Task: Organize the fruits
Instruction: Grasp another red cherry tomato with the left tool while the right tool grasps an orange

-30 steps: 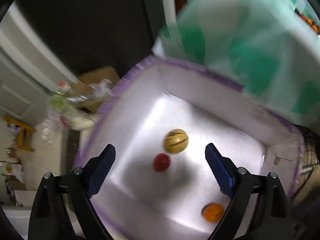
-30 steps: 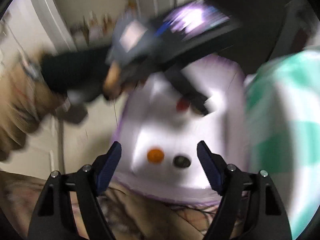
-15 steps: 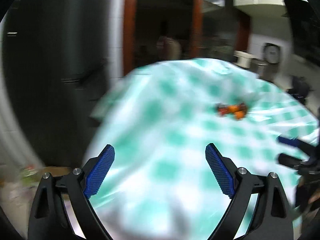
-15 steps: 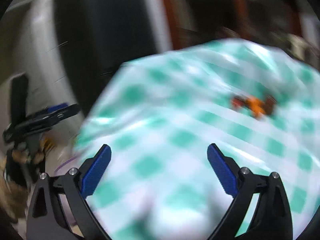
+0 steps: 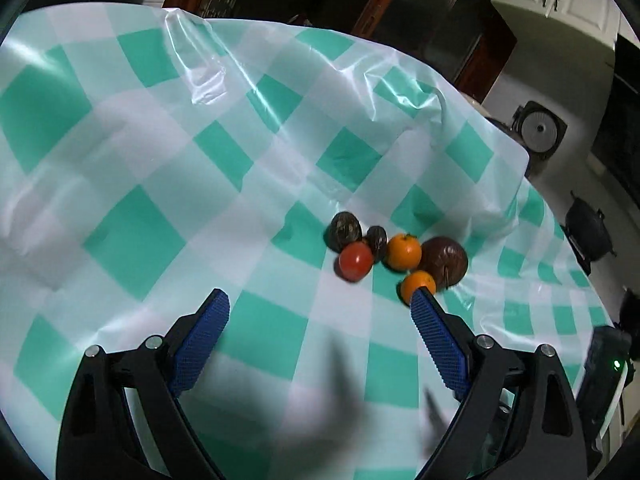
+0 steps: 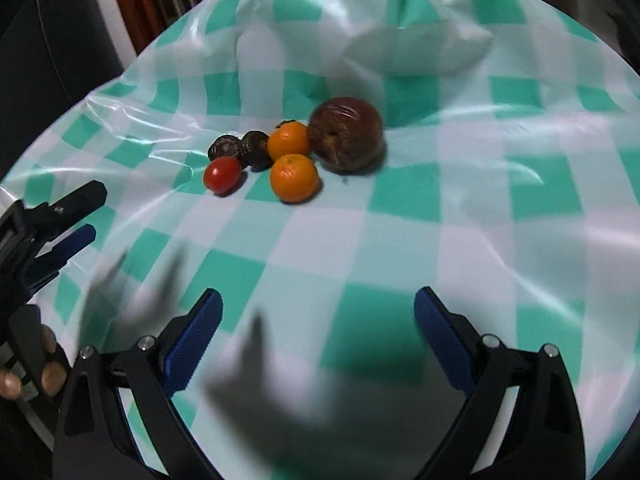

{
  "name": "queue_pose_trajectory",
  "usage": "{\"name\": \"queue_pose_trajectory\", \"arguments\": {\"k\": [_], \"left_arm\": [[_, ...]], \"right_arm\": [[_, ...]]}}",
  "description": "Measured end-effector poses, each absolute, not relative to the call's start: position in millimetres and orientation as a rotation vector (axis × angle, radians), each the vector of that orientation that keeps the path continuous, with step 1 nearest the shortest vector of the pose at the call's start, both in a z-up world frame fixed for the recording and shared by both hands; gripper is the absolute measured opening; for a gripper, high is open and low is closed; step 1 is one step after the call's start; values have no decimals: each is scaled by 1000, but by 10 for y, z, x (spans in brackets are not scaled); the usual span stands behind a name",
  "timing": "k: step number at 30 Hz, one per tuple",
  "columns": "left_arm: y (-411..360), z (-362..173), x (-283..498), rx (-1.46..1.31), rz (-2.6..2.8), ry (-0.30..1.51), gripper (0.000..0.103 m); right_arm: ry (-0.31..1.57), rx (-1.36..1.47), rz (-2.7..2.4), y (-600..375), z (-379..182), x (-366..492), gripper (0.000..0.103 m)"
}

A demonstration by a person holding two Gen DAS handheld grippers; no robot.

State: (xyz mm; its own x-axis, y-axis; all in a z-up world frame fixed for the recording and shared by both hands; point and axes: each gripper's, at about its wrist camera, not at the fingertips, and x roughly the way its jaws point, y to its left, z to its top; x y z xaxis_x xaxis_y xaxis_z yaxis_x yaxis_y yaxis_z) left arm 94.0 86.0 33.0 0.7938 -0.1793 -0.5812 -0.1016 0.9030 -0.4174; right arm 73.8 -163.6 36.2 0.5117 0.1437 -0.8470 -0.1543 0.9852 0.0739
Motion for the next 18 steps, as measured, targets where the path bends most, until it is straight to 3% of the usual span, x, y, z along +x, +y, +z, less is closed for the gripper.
{"name": "queue_pose_trajectory", "arguments": {"k": [4, 11, 16, 18], "left_arm": [[978, 222, 926, -482, -55, 663, 89], [962, 230, 916, -492, -100, 639, 89], [812, 252, 930, -412, -112, 648, 89], [791, 249, 937, -399, -114, 654, 89]], "right_arm": [[1020, -45, 211, -1500, 348, 998, 96], [1079, -10, 234, -1317, 194, 1556, 73], [1081, -51, 205, -1186, 130, 1752, 67], [1073, -95, 157, -1138, 115, 1776, 51]]}}
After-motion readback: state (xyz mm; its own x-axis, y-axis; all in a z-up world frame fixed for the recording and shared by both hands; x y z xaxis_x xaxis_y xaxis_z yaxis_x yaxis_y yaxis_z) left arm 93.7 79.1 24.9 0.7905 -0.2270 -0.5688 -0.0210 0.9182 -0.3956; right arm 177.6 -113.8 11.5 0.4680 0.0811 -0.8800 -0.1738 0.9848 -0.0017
